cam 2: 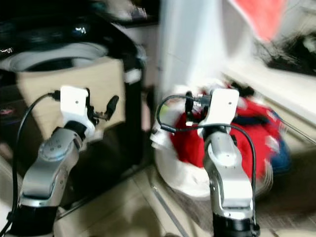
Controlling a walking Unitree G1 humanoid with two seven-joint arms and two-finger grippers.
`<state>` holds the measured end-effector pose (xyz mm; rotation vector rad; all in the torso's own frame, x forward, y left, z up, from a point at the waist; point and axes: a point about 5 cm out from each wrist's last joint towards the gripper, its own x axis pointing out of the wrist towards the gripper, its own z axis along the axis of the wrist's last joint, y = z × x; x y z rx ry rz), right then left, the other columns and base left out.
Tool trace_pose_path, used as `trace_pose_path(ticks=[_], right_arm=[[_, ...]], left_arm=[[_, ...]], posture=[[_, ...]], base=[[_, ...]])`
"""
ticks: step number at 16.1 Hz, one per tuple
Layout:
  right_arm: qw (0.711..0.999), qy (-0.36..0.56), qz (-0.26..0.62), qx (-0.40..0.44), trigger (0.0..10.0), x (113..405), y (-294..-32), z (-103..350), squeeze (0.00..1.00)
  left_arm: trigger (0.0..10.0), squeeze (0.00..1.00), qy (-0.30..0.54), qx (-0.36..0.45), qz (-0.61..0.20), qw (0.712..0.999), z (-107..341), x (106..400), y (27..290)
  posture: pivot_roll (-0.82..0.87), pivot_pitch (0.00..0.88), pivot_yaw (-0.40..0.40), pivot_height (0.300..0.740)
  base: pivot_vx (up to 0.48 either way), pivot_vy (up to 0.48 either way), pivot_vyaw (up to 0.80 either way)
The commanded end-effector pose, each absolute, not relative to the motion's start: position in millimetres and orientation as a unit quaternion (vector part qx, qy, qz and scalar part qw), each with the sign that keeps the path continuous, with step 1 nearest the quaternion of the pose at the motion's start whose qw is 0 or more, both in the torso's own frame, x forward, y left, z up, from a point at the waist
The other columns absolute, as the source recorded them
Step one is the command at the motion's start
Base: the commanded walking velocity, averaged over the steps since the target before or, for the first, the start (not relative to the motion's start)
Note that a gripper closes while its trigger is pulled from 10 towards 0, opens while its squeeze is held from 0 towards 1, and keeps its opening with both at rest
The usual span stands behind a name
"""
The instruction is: Clothes washing
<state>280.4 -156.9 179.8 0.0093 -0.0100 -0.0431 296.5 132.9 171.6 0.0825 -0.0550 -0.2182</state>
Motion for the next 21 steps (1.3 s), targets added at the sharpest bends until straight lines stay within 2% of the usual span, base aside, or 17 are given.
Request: trace_pose_path(ticks=[1, 4, 6, 9, 13, 16, 19, 21], right_arm=[[1.0, -0.002, -0.012, 0.013, 10.0, 283, -154, 181, 0.0], [0.999, 0.015, -0.03, 0.013, 10.0, 279, -163, 172, 0.0], [0.999, 0.023, -0.031, 0.023, 10.0, 274, -160, 167, 0.0], [1.0, 0.026, -0.006, -0.001, 10.0, 275, -152, 166, 0.0], [1.0, 0.022, -0.018, -0.006, 10.0, 277, -160, 168, 0.0], [1.0, 0.02, -0.02, -0.006, 10.0, 278, -162, 170, 0.0], [1.0, 0.018, -0.024, -0.004, 10.0, 279, -163, 170, 0.0], [1.0, 0.018, -0.025, -0.004, 10.0, 280, -165, 170, 0.0]], left_arm=[[10.0, 0.0, -0.038, 0.054, -0.103, 0.992, 176, 297, 137], [10.0, 0.0, -0.026, 0.057, -0.13, 0.989, 173, 301, 133], [10.0, 0.0, -0.027, 0.054, -0.123, 0.991, 173, 307, 131], [10.0, 0.0, -0.025, 0.046, -0.117, 0.992, 172, 310, 130], [10.0, 0.0, -0.026, 0.044, -0.119, 0.992, 171, 311, 126], [10.0, 0.0, -0.028, 0.064, -0.106, 0.992, 173, 311, 125], [10.0, 0.0, -0.03, 0.049, -0.104, 0.993, 174, 311, 125], [10.0, 0.0, -0.033, 0.042, -0.11, 0.992, 174, 310, 123]], posture=[[-0.1, 0.0, -0.044, 0.74], [-0.13, 0.0, 0.007, 0.74], [-0.13, 0.0, -0.005, 0.74], [-0.14, 0.0, -0.002, 0.74], [-0.14, 0.0, -0.011, 0.74], [-0.13, 0.0, -0.018, 0.74], [-0.13, 0.0, -0.02, 0.74], [-0.13, 0.0, -0.02, 0.74]], base=[[0.0, 0.0, -0.8], [0.0, 0.085, -0.8], [0.0, 0.448, -0.67], [0.0, 0.458, 0.0], [0.0, 0.453, 0.0], [0.0, -0.32, 0.0], [0.0, -0.48, 0.0], [0.0, 0.0, 0.0]])
